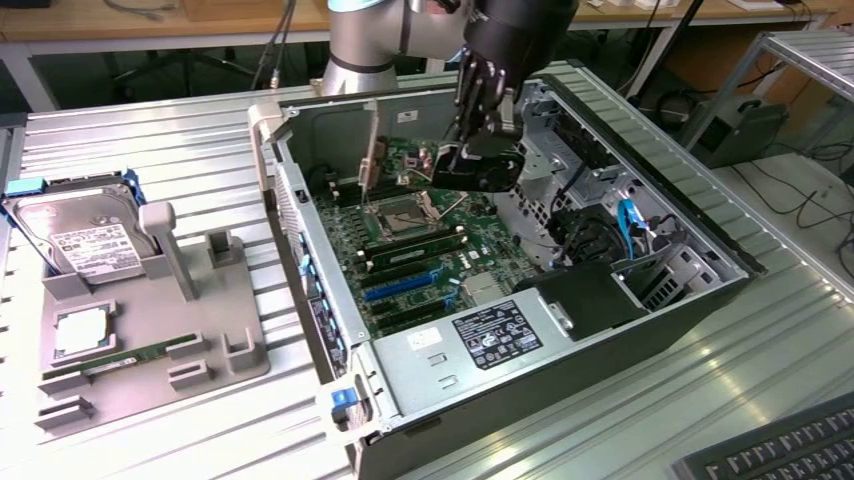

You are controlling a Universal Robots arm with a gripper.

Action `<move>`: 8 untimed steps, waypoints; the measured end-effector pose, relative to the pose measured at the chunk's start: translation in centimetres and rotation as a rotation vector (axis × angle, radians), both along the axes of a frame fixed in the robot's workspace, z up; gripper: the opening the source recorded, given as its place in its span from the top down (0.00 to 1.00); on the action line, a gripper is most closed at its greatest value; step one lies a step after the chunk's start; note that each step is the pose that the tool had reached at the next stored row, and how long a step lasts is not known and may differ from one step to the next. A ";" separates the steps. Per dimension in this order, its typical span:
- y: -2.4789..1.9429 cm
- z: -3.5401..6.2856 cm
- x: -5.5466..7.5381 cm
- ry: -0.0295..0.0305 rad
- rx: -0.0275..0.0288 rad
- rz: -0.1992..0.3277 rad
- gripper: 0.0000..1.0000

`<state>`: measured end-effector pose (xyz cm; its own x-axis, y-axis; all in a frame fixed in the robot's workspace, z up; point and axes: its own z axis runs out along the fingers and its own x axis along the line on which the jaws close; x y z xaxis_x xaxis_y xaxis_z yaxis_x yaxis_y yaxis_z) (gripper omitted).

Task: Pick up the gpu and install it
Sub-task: 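Insert the gpu into the slot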

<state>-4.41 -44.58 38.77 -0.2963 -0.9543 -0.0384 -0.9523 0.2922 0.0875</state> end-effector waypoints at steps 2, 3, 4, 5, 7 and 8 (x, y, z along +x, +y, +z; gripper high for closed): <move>0.00 -0.10 0.0 -0.0002 0.0000 0.037 0.74; 0.00 -0.16 0.0 -0.0003 0.0000 0.058 0.74; 0.00 -0.24 0.0 -0.0005 0.0001 0.080 0.74; 0.00 -0.34 0.0 -0.0008 0.0002 0.103 0.74; -0.07 -0.55 0.0 -0.0011 0.0005 0.129 0.74; -0.22 -0.66 0.0 -0.0011 0.0006 0.135 0.74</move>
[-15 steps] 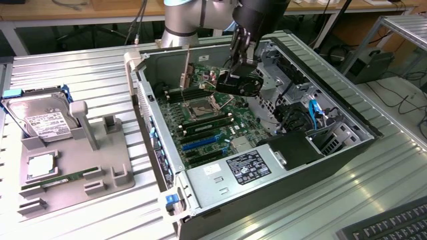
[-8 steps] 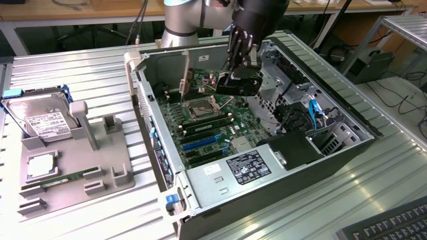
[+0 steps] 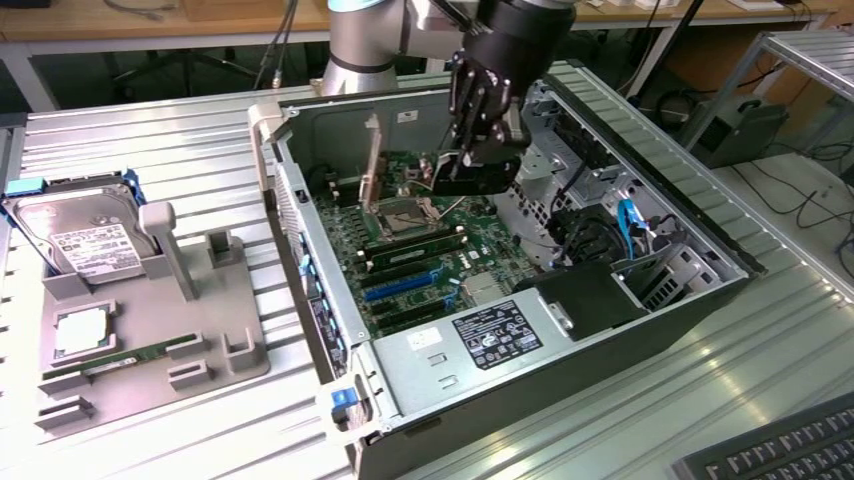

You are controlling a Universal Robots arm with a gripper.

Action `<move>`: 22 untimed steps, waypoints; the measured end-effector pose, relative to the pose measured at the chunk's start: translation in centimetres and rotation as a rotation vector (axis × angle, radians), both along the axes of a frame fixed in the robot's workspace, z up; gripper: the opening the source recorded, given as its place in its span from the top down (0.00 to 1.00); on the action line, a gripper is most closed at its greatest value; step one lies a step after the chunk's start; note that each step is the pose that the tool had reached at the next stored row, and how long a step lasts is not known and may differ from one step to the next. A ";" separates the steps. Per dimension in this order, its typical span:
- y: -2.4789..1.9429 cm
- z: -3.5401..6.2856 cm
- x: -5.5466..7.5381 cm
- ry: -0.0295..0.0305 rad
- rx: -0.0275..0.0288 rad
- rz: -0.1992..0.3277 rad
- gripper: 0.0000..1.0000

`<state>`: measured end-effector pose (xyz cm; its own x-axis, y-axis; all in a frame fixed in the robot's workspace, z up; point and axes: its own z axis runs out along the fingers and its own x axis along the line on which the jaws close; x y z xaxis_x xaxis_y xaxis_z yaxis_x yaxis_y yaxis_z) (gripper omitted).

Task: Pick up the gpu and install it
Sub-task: 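Insert the gpu into the slot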

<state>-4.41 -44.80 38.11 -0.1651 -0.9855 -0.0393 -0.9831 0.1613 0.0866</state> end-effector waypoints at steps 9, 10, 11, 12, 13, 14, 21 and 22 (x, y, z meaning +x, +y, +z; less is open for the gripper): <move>-1.11 -1.30 -0.1 -0.0016 0.0028 0.091 0.74; -1.12 -1.44 -0.1 -0.0017 0.0028 0.099 0.74; -1.12 -1.57 -0.2 -0.0020 0.0028 0.102 0.74; -1.12 -1.68 -0.4 -0.0025 0.0028 0.104 0.74; -1.12 -1.78 -0.6 -0.0034 0.0027 0.104 0.74; -1.12 -1.87 -0.9 -0.0055 0.0026 0.104 0.74; -1.18 -2.44 -2.8 -0.0198 0.0019 0.105 0.74; -1.21 -2.52 -3.0 -0.0213 0.0017 0.105 0.74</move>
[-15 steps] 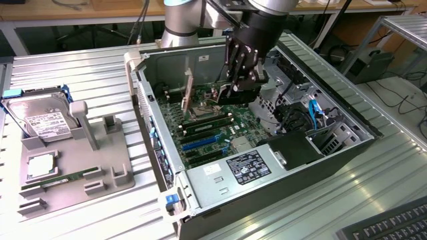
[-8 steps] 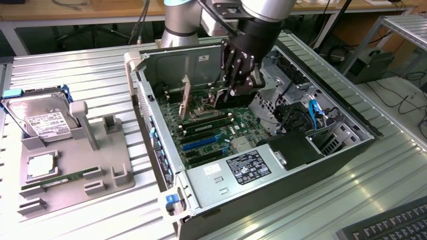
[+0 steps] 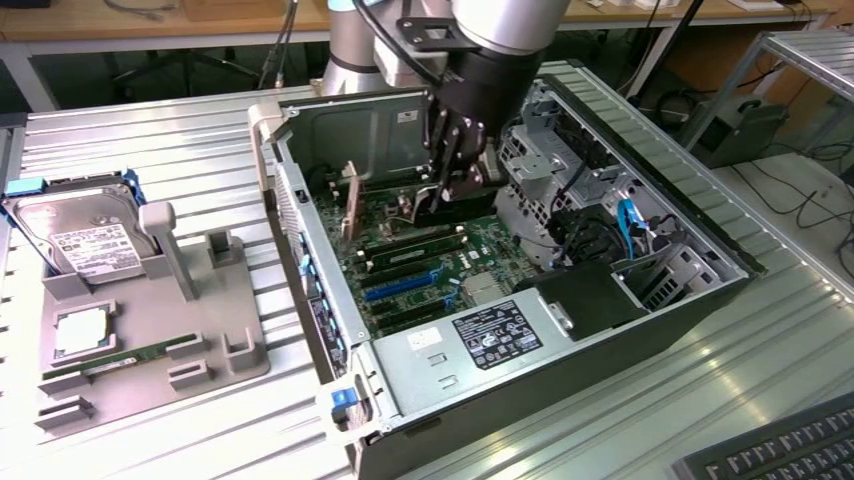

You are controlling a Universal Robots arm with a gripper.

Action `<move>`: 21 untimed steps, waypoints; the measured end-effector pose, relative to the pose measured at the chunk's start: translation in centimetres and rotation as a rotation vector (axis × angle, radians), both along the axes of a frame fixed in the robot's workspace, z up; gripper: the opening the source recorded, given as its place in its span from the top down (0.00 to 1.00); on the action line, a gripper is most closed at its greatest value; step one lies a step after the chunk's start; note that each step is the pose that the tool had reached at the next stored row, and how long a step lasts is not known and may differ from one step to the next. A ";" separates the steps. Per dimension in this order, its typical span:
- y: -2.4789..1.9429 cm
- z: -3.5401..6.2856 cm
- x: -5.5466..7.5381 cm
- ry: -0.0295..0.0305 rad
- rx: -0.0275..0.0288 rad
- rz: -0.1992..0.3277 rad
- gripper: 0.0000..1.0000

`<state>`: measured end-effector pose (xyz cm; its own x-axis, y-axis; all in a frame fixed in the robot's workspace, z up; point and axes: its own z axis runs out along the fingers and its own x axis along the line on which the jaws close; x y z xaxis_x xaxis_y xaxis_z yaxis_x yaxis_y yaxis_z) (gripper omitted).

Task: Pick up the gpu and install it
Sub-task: 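Insert the gpu into the slot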

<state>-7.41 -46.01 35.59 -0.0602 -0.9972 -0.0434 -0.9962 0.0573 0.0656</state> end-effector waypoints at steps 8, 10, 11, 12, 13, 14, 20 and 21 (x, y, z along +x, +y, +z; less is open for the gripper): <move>-0.37 -0.84 -0.6 -0.0074 0.0001 0.008 0.74; -0.50 -1.10 -0.8 -0.0080 0.0001 0.011 0.74; -0.54 -1.23 -0.8 -0.0081 0.0000 0.012 0.74; -0.56 -1.38 -0.8 -0.0083 0.0001 0.013 0.74; -0.57 -1.57 -0.9 -0.0085 0.0001 0.015 0.74; -0.57 -1.87 -0.9 -0.0086 0.0001 0.017 0.74; -0.57 -2.97 -0.9 -0.0087 0.0001 0.026 0.74; -0.57 -3.15 -0.9 -0.0088 0.0001 0.029 0.74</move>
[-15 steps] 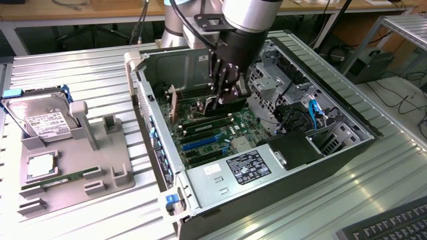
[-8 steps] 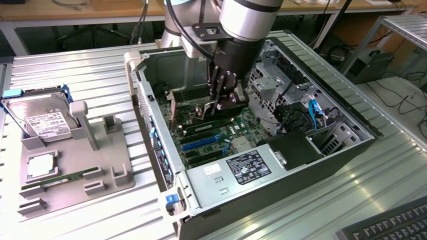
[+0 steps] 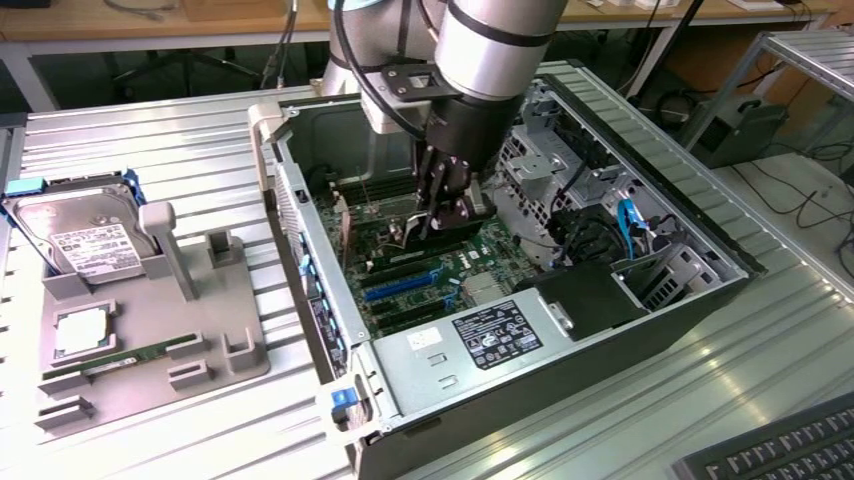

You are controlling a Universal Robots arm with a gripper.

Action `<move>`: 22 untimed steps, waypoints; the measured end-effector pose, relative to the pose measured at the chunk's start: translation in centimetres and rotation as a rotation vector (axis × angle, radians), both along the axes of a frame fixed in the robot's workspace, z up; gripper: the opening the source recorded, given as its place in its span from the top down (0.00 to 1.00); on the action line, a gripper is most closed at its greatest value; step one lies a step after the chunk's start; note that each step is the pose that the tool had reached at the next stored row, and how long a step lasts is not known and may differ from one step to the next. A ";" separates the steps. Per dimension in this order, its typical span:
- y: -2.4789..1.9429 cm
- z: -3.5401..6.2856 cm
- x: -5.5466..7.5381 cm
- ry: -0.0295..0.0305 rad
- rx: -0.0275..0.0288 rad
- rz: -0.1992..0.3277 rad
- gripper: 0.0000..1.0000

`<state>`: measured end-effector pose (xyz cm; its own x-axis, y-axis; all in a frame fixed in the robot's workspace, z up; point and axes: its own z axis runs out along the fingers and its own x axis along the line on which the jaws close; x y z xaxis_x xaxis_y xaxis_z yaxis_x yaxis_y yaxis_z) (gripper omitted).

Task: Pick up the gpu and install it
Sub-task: 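Insert the gpu into the slot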

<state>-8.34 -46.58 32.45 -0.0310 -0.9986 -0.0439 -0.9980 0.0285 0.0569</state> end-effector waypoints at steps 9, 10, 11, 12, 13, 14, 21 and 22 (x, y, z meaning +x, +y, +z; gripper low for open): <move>0.00 -1.56 -0.1 -0.0017 0.0000 0.012 0.74; 0.00 -1.61 -0.1 -0.0017 -0.0001 0.012 0.74; 0.00 -1.62 -0.1 -0.0016 -0.0003 0.013 0.74; 0.00 -1.62 -0.1 -0.0016 -0.0003 0.014 0.74; 0.00 -1.62 -0.1 -0.0016 -0.0004 0.014 0.74; 0.00 -1.64 -0.1 -0.0018 0.0000 0.014 0.74; 0.00 -1.64 -0.1 -0.0017 0.0000 0.014 0.74; 0.00 -1.64 -0.1 -0.0017 0.0000 0.014 0.74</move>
